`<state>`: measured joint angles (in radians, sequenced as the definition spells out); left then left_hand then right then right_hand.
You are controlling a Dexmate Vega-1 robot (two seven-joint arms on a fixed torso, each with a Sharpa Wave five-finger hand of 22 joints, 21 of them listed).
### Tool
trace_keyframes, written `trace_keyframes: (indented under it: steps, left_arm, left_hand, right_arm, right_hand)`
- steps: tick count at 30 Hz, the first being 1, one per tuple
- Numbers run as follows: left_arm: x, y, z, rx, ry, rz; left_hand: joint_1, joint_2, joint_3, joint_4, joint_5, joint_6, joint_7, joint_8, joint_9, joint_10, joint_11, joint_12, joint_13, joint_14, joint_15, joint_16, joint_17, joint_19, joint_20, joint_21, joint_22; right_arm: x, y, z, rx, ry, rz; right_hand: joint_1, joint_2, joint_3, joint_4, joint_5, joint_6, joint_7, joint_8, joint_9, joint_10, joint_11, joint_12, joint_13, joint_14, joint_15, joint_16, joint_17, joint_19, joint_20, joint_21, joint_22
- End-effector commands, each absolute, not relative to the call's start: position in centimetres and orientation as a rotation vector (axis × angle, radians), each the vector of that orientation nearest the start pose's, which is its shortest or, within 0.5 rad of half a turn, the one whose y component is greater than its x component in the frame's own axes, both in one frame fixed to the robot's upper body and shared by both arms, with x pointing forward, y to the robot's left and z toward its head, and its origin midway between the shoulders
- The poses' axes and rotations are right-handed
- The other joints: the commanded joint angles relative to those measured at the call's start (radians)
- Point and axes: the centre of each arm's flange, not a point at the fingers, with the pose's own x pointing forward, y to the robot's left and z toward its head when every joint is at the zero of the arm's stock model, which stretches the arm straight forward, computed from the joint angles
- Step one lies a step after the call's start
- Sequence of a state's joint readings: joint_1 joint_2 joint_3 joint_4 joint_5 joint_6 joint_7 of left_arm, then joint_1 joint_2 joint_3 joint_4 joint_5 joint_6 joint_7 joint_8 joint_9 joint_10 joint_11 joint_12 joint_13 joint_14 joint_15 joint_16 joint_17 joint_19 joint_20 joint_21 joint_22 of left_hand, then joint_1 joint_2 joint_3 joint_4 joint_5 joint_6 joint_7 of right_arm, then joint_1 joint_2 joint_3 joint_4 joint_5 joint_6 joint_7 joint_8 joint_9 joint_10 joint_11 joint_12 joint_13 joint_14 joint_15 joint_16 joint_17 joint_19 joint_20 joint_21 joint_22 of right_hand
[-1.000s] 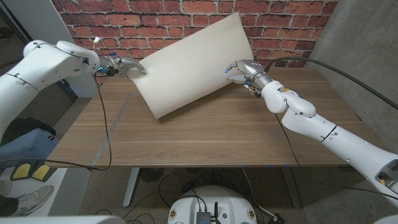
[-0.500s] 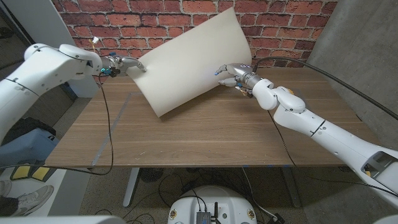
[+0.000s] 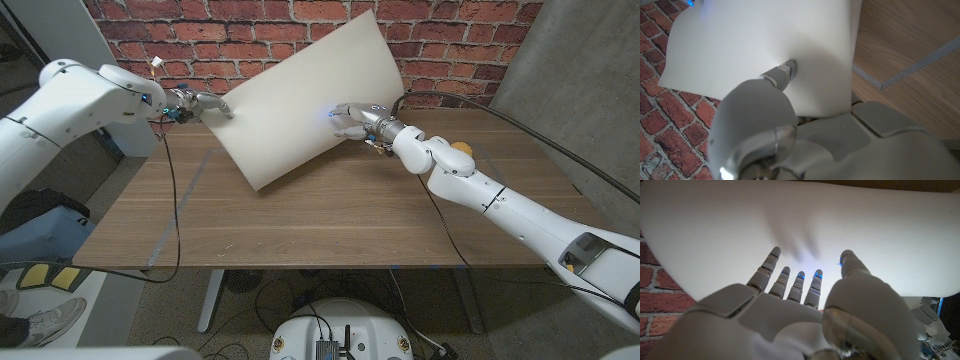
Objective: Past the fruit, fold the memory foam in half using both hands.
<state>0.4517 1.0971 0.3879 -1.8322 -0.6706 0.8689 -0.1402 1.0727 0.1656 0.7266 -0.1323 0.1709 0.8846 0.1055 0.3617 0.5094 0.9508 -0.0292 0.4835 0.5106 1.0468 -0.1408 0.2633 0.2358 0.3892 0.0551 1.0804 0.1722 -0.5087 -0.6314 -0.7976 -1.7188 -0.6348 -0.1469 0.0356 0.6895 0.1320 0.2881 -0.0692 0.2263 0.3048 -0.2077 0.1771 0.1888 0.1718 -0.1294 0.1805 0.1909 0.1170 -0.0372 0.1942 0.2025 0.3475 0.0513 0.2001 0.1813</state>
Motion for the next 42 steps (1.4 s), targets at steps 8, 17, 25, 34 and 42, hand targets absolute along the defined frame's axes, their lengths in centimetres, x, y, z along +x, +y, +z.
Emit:
trace_keyframes:
  steps: [8,17,25,34,42]
  left_arm:
    - [55.6,38.0,18.1,0.635,-0.026,-0.04]
    - [55.7,38.0,18.2,0.654,-0.033,-0.007]
    - [54.8,37.1,18.6,0.738,-0.095,0.146]
    - [53.3,36.1,18.5,0.75,-0.248,0.303]
    - [51.6,34.8,17.5,0.775,-0.426,0.454]
  left_hand:
    - [0.012,0.027,0.007,0.012,0.006,0.038,0.029,-0.012,0.004,0.062,-0.04,0.242,0.209,-0.006,-0.003,0.004,0.006,-0.004,0.002,0.005,0.004]
    - [0.007,0.028,0.007,0.017,0.007,0.026,0.029,-0.029,-0.003,0.051,-0.043,0.242,0.214,-0.009,-0.001,0.004,0.009,-0.01,0.005,0.004,0.004]
    - [-0.006,0.025,0.001,0.021,0.017,-0.027,0.024,-0.085,-0.023,0.046,-0.049,0.227,0.181,-0.032,-0.003,-0.004,0.014,-0.058,0.012,-0.009,0.005]
    - [-0.174,-0.022,-0.149,0.068,0.009,-0.272,-0.013,-0.194,-0.108,-0.13,-0.02,0.169,0.119,-0.232,0.062,-0.057,0.044,-0.148,0.047,-0.031,0.009]
    - [-0.408,-0.097,-0.299,0.101,0.002,-0.62,-0.062,-0.188,-0.237,-0.609,0.077,-0.046,0.01,-0.65,0.191,-0.079,0.026,-0.367,0.116,-0.145,0.012]
  right_arm:
    - [61.6,-5.7,10.1,-1.511,-0.892,0.165]
    - [63.3,-3.9,10.0,-1.59,-0.799,0.233]
    - [64.8,-2.8,9.6,-1.628,-0.702,0.297]
    - [66.2,-2.5,9.3,-1.659,-0.599,0.307]
    - [67.5,-2.1,8.9,-1.683,-0.498,0.339]
  right_hand:
    - [-0.11,0.073,0.037,0.155,0.007,-0.017,-0.014,0.01,0.005,-0.013,-0.018,0.012,0.003,-0.039,-0.128,0.017,0.028,-0.048,-0.023,-0.001,0.005]
    - [-0.166,0.025,0.017,0.19,-0.006,-0.024,0.018,0.012,0.004,-0.006,0.024,0.017,0.002,-0.042,-0.091,0.012,0.013,-0.064,0.013,-0.001,0.002]
    - [-0.175,0.009,0.009,0.185,-0.01,-0.015,0.036,0.016,0.003,0.018,0.042,0.024,0.002,0.003,-0.082,0.024,0.003,-0.063,0.027,0.002,0.002]
    - [-0.191,-0.029,-0.014,0.176,-0.013,-0.034,0.053,0.01,0.002,0.011,0.062,0.018,0.002,0.016,-0.056,0.022,-0.004,-0.07,0.051,0.0,0.001]
    - [-0.21,-0.03,-0.025,0.185,-0.013,-0.037,0.059,0.01,0.002,0.012,0.065,0.018,0.002,0.025,-0.052,0.026,-0.001,-0.083,0.053,-0.003,0.002]
